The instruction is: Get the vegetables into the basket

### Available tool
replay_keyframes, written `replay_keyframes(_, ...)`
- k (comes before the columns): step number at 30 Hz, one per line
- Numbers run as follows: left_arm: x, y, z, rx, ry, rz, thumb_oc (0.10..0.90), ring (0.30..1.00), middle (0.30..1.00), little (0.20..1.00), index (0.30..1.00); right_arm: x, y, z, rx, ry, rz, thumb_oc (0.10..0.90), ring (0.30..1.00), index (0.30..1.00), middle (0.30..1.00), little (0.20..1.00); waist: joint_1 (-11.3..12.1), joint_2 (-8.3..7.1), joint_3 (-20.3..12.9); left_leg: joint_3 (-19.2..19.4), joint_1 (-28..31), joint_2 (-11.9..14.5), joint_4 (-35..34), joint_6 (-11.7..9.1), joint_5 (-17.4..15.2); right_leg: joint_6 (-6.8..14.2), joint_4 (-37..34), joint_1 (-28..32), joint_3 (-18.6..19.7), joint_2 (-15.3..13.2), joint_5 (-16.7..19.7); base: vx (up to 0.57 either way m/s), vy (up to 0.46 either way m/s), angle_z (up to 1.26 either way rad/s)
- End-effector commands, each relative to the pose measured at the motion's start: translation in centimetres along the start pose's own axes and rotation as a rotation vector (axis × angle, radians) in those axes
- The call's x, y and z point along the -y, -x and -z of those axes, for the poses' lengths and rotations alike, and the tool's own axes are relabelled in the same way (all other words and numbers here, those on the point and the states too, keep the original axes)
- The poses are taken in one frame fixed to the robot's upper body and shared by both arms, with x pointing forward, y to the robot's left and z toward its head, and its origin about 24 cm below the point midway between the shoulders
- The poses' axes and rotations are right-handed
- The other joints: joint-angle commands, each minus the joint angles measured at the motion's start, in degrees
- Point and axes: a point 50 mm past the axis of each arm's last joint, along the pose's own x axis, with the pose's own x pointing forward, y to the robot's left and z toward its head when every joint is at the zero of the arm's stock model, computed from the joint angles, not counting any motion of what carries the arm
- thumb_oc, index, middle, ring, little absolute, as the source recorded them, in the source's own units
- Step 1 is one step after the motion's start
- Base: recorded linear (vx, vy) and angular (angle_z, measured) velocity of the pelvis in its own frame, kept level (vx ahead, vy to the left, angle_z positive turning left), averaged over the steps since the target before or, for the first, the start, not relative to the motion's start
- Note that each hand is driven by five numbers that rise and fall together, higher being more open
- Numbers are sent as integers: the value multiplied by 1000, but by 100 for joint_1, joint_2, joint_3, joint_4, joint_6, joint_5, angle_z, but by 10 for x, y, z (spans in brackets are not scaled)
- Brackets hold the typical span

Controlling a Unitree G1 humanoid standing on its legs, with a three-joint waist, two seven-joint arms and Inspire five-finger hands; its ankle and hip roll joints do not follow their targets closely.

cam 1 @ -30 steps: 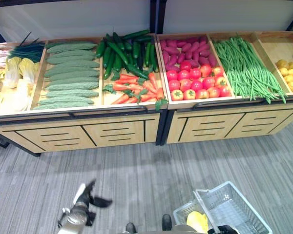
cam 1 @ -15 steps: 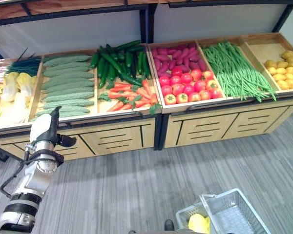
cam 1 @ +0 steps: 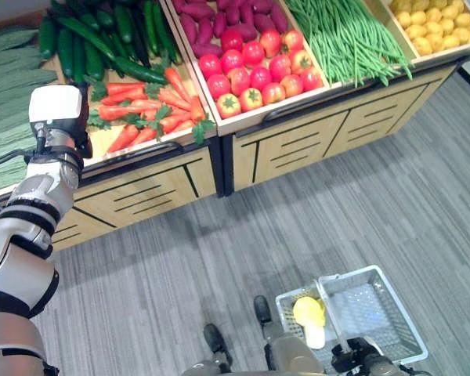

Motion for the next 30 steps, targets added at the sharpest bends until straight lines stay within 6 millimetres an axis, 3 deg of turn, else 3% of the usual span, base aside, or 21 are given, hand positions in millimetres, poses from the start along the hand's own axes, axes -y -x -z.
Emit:
replay_keyframes(1,-74,-15,38,-161,45,-252,900,1000,1000,1000,1000,6,1,10,-33,7,13,400,300,300,300,300,4,29,26,-421,-90,-137,4,4,-368,521,138,41,-83,12,-368,18,26,-9)
replay_keyframes(6,-111,-21,52,-249,50,-314,900,1000,1000,1000,1000,10,-1,-7,30,-80,45,400,300,300,300,300,-98,100,128,-355,-796,-205,4,-15,-235,588,-94,-573,6,6,-33,25,36,-16)
replay_keyframes(13,-131,-20,63,-314,105,-341,900,1000,1000,1000,1000,7,-1,-16,72,-155,59,400,300,300,300,300,-144,152,114,-362,-1542,-233,4,-11,-111,619,-108,-1339,23,-46,140,4,23,3)
replay_keyframes(22,-97,-15,76,-408,352,-220,900,1000,1000,1000,1000,0,0,-17,89,-189,36,400,300,300,300,300,-119,170,130,-359,-1825,-309,4,22,-89,653,-108,-1646,14,-132,201,8,20,-12)
replay_keyframes(30,-91,-15,74,-393,349,-184,900,1000,1000,1000,1000,0,1,-12,83,-189,31,400,300,300,300,300,-123,167,113,-434,-1949,-331,4,34,-77,652,-108,-1759,-57,-160,243,3,5,-1)
